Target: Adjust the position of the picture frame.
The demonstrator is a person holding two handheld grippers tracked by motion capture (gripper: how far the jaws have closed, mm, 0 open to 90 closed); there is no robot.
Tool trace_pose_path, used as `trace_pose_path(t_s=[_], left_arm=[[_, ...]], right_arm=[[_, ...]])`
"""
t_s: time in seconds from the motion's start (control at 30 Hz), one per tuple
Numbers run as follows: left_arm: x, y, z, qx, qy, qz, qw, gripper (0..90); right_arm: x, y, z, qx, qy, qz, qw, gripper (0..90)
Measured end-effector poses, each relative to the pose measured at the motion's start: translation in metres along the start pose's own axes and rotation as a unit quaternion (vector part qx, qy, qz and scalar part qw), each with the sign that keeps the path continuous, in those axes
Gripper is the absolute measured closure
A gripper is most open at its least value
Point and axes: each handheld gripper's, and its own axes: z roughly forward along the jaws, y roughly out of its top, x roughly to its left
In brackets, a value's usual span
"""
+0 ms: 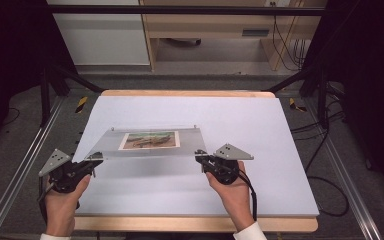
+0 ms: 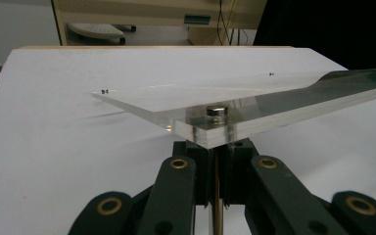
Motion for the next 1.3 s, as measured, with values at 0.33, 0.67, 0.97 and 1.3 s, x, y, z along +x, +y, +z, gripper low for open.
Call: trace_pose_path(t_s=[0.33,0.67,0.97,1.3], left_arm=[[-0.007,0.001,0.002,-0.004,-0.001,0.003,1.0,83.5],[-0.018,0.003,0.003,-0.011,-0.003,0.007,0.9999,83.5],[-0.027,0.005,0.007,-0.015,-0.008,0.01,0.9998,83.4],[-0.035,0.007,0.011,-0.019,-0.012,0.009,0.9997,83.3]], right_arm=[[-0.004,0.0,-0.005,0.0,-0.004,0.001,1.0,82.6],[-0.009,0.0,-0.013,-0.003,-0.01,0.003,0.9999,82.6],[-0.015,-0.001,-0.022,-0.004,-0.015,0.005,0.9999,82.5],[-0.02,-0.002,-0.029,-0.005,-0.023,0.011,0.9997,82.5]])
